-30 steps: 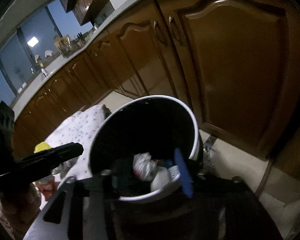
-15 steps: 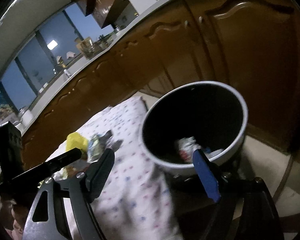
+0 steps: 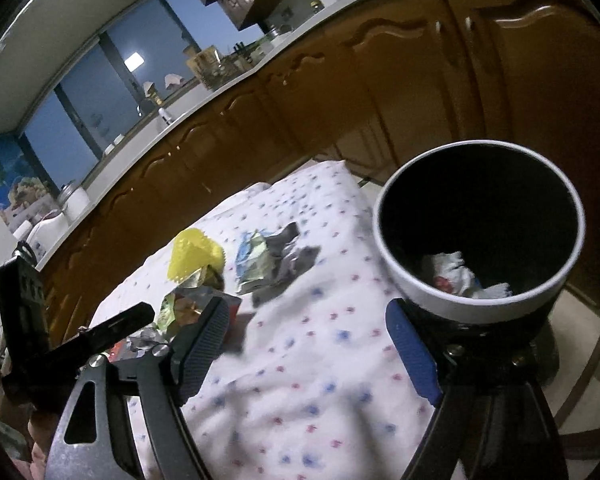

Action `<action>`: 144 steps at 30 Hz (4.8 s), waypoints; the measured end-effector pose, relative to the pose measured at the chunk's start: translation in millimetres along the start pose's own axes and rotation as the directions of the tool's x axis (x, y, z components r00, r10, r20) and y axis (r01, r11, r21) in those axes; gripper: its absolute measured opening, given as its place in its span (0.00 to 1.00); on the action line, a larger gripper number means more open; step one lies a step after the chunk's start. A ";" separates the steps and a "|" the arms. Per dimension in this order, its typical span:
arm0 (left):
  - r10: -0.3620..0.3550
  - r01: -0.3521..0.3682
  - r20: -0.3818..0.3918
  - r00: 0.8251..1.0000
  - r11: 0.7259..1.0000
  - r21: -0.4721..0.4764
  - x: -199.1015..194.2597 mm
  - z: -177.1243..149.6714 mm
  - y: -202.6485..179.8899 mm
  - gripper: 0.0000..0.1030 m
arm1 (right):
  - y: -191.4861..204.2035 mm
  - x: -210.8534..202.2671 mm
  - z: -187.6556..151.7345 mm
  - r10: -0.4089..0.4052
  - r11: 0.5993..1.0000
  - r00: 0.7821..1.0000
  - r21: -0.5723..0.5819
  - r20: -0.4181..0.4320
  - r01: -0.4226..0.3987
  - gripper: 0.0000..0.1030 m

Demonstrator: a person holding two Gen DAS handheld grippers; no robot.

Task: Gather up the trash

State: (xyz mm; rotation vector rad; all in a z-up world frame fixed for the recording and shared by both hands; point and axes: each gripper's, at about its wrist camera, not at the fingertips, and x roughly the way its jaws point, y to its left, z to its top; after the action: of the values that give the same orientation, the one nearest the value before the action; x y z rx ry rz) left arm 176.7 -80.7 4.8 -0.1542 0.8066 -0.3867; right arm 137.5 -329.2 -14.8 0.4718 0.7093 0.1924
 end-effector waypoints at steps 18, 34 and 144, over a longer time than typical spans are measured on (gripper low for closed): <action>-0.022 0.024 -0.068 0.997 0.999 0.033 22.4 -1.9 11.1 0.69 | 11.1 72.8 26.3 0.095 0.995 0.991 0.026 -0.095 -0.092 0.78; -0.084 0.091 -0.129 0.988 0.995 0.052 53.3 -6.3 11.6 0.11 | 22.3 102.0 26.3 0.126 0.992 0.981 -0.008 -0.151 -0.128 0.09; -0.050 0.052 -0.105 0.993 0.998 0.025 32.5 -8.7 -33.0 0.53 | -24.9 -19.5 4.4 0.004 1.000 1.000 0.019 0.004 -0.004 0.71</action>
State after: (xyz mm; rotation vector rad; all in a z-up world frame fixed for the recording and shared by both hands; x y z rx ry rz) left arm 181.5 -123.7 -13.8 -0.1299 0.9011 -0.4568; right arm 126.2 -359.0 -12.6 0.4914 0.7068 0.1881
